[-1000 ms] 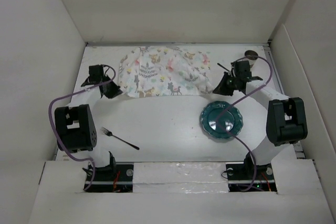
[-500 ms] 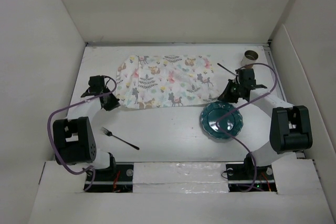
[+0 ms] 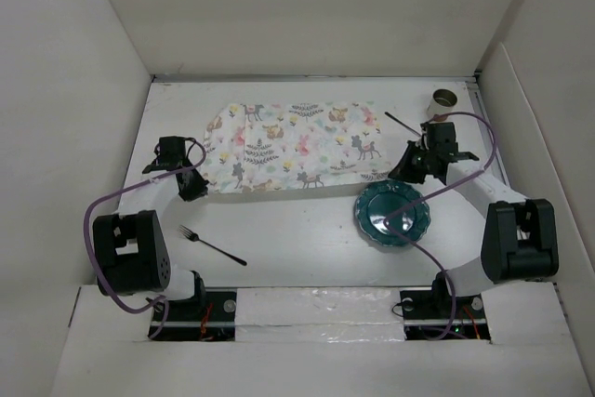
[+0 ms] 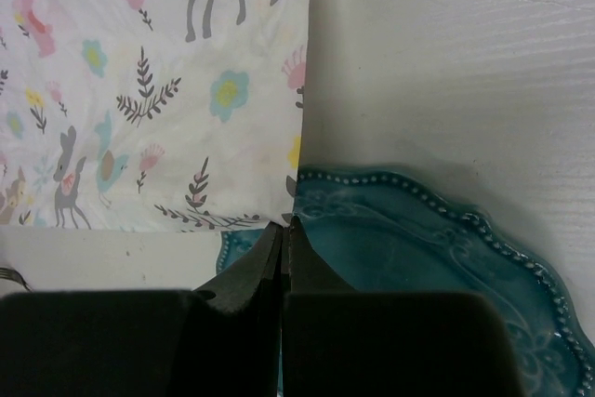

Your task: Set the dinner table for one person

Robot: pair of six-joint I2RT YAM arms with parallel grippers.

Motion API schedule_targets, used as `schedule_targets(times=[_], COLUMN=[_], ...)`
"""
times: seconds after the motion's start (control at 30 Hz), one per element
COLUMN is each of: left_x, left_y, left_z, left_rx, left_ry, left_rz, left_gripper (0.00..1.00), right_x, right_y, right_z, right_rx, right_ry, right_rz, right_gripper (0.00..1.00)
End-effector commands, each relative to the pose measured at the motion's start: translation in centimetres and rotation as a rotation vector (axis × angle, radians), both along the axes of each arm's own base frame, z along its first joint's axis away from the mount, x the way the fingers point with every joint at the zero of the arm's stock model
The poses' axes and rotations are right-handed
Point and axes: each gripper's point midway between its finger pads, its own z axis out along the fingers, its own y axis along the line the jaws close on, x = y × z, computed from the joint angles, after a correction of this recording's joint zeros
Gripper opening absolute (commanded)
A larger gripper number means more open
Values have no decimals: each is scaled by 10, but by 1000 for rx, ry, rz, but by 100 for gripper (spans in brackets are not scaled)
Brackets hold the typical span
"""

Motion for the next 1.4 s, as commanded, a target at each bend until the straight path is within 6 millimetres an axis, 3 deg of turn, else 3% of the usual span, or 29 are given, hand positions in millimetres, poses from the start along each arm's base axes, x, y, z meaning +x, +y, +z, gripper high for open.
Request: schedule_targets(times=[0.0,0.13,0.17,0.23,0.27,0.3,0.33,0.37,0.4,0.43,0.47,0.5,0.53,0.57,0.67,0.73,0.87,1.0,1.07,1.1,1.13,1.2,1.23,1.3,1.33,1.37], left_x=[-8,-10,1,23,52,67,77,98,105,109,111,107,104,99,84,83,100,129,140,151,155,170,172,182,183,182], left_y=[8,8,3,-5,-10,-12,-25,-27,-28,-31,-31,-30,-29,-26,-25,-26,-32,-22,-17,-15,-15,-13,-13,-9,-9,-10], left_z=[3,6,18,45,86,112,135,189,216,267,287,316,335,369,417,421,397,381,390,382,394,392,411,421,428,448], left_rx=[50,57,28,-20,-54,-69,-96,-93,-101,-124,-120,-115,-109,-97,-96,-102,-150,-167,-152,-154,-155,-158,-161,-169,-173,-177], left_ry=[16,18,-19,-89,-201,-265,-306,-421,-472,-578,-622,-689,-729,-807,-909,-925,-883,-856,-879,-858,-882,-875,-920,-942,-957,-1000], left_rz=[-13,-27,-45,-48,-58,-51,-55,-57,-56,-49,-53,-48,-43,-29,-9,-11,-40,-27,-12,-7,-6,2,1,11,9,4], left_gripper=[0,0,0,0,0,0,0,0,0,0,0,0,0,0,0,0,0,0,0,0,0,0,0,0,0,0], right_x=[-4,-11,-13,-2,4,20,26,29,39,37,36,35,26,21,0,-2,15,56,74,91,99,113,126,135,141,143], right_y=[-6,-4,0,4,8,9,12,14,13,10,9,7,5,1,-2,-3,-1,1,-1,1,2,3,5,3,4,1], right_z=[11,12,15,44,60,103,127,148,196,241,240,260,297,311,358,363,361,345,347,345,347,353,363,377,395,399], right_rx=[-32,-16,4,32,38,49,52,49,49,46,40,36,41,33,25,24,20,29,36,41,44,61,69,84,92,93], right_ry=[-33,-18,-22,-94,-131,-226,-280,-316,-419,-513,-505,-552,-640,-672,-769,-779,-772,-738,-750,-739,-741,-743,-761,-784,-819,-821], right_rz=[-5,4,15,13,15,7,13,15,8,1,-6,-11,-21,-38,-49,-49,-48,-52,-67,-67,-67,-63,-58,-67,-64,-67], right_gripper=[0,0,0,0,0,0,0,0,0,0,0,0,0,0,0,0,0,0,0,0,0,0,0,0,0,0])
